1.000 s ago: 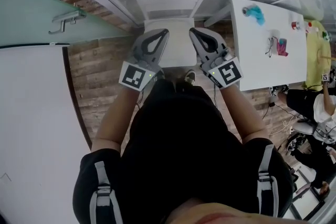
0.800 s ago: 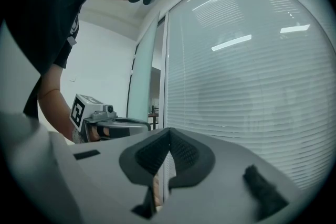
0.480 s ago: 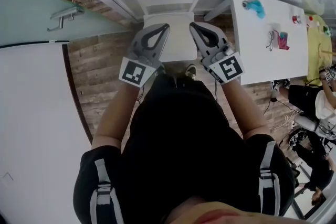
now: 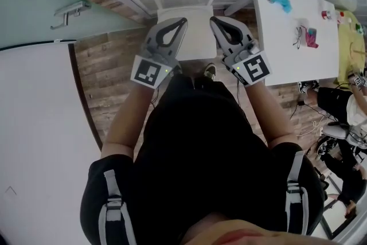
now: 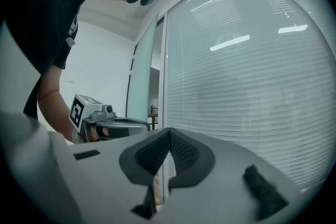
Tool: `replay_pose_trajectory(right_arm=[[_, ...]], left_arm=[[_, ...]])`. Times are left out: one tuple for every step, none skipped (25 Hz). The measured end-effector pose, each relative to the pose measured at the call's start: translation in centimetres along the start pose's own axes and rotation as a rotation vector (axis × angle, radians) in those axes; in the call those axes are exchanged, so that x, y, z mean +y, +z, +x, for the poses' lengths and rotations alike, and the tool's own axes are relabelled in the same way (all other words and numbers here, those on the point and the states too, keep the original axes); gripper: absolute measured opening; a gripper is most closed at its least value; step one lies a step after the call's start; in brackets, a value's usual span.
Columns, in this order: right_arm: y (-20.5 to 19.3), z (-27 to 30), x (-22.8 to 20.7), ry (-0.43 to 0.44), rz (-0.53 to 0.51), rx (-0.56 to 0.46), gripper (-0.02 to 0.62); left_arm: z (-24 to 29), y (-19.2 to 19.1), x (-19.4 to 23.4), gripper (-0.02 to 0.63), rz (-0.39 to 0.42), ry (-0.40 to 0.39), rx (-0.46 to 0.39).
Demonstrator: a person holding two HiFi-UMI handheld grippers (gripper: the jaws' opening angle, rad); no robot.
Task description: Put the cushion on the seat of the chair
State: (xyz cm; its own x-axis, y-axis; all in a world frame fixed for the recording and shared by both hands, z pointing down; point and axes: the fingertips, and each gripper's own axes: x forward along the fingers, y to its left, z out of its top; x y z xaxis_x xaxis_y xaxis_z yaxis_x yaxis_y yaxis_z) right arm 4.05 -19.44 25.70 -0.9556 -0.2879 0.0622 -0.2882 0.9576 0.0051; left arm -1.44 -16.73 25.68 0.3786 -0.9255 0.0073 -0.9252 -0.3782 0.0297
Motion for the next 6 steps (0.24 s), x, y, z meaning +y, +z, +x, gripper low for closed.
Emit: replay_pose_trajectory(right_arm=[[0.18, 0.05, 0.02, -0.001, 0.003, -0.004, 0.015], [0.31, 0.09, 0.02, -0.002, 0.005, -0.006, 0.015], [0.28, 0.07, -0.02, -0.001, 0.001, -0.005, 0.015], [0.18, 0.03, -0.08, 0.0, -0.006, -0.003, 0.015], [0.08, -0.01, -0.12, 0.002, -0.012, -0.001, 0.015], [0.0, -0.03, -0.17, 0.004, -0.018, 0.0, 0.015]], left_arm=[[0.0, -0.01, -0.01, 0.011, -0.001, 0.0, 0.002], [0.0, -0.01, -0.01, 0.011, -0.003, -0.001, 0.005], [0.01, -0.02, 0.0, 0.011, -0.005, 0.0, 0.006], [0.02, -0.04, 0.01, 0.011, -0.007, 0.0, 0.008], [0.04, -0.06, 0.04, 0.011, -0.009, 0.0, 0.009], [0.06, -0.08, 0.06, 0.011, -0.009, 0.0, 0.01]])
